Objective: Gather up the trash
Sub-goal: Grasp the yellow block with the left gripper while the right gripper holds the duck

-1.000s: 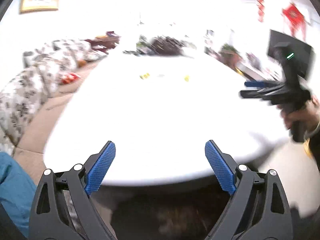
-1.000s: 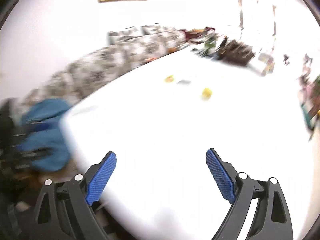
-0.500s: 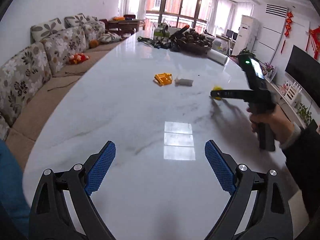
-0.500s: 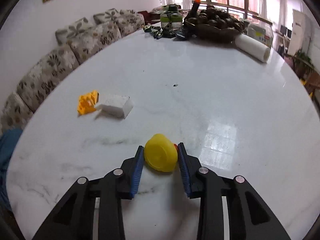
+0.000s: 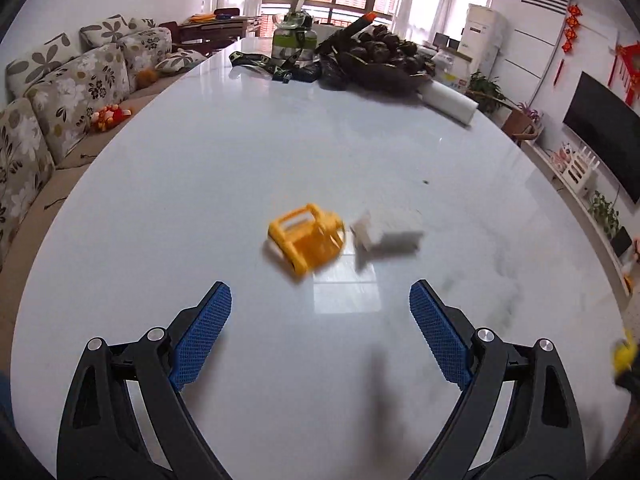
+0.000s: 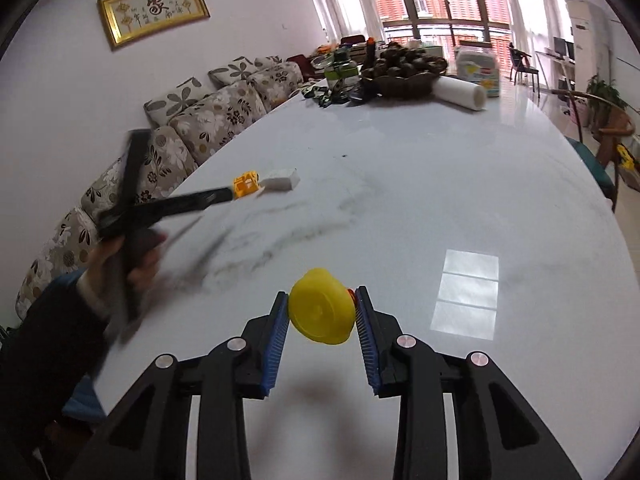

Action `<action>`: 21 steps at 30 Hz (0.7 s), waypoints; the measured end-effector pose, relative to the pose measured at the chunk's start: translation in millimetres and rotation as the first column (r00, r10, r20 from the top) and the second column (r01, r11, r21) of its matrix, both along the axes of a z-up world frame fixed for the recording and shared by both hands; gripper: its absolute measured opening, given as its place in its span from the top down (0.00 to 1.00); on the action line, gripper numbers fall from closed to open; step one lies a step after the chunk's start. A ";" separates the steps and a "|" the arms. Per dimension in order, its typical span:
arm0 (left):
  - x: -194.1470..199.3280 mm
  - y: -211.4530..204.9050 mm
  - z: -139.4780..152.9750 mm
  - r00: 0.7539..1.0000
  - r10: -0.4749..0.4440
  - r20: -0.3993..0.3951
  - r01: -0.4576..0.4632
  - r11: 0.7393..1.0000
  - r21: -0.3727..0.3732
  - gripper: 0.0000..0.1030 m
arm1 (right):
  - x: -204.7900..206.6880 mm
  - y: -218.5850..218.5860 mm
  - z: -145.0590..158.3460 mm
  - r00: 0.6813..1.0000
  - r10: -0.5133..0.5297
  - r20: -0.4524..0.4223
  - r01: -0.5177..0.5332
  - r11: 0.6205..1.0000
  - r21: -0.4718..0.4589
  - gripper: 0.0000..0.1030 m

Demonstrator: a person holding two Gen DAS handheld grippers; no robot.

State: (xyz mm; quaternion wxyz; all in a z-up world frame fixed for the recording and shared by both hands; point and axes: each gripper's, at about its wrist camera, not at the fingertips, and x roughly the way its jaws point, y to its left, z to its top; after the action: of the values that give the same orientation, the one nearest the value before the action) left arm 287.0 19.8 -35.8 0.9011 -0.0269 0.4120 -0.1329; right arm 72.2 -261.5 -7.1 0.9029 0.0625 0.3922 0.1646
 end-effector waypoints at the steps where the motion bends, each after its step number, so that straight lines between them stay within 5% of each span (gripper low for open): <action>1: 3.1 0.1 -1.0 1.000 0.006 -0.006 -0.006 1.000 -0.002 0.14 | -2.8 -2.3 -0.3 1.000 -0.002 -0.002 0.002 1.000 0.003 0.67; 9: 30.0 -8.8 -8.6 0.981 0.180 -0.066 -0.177 0.983 0.056 0.14 | -10.1 -11.1 0.5 1.000 -0.011 -0.010 0.011 0.999 0.047 0.67; 12: 32.5 -19.0 -10.7 0.970 0.233 -0.069 -0.221 0.965 0.143 0.15 | -11.5 -10.0 1.2 1.000 -0.006 -0.013 0.007 0.998 0.061 0.67; 13: 32.8 -20.9 -11.5 0.968 0.243 -0.067 -0.230 0.960 0.160 0.19 | -11.8 -9.3 1.6 1.000 -0.006 -0.011 0.007 0.998 0.062 0.67; 15: 25.1 -24.3 -7.6 0.970 0.239 -0.039 -0.230 0.959 0.165 0.57 | -13.5 -6.9 3.7 1.000 0.003 -0.008 -0.002 0.997 0.074 0.67; 21: -9.6 -21.4 -4.4 0.970 0.244 -0.020 -0.238 0.959 0.152 0.60 | -25.2 1.8 12.4 1.000 0.014 0.011 -0.015 0.996 0.089 0.67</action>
State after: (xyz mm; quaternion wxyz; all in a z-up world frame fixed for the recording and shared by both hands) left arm 277.4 -1.6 -40.1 0.9019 -0.0123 0.4316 0.0093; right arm 47.1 -259.7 5.3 0.9000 0.0990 0.3802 0.1890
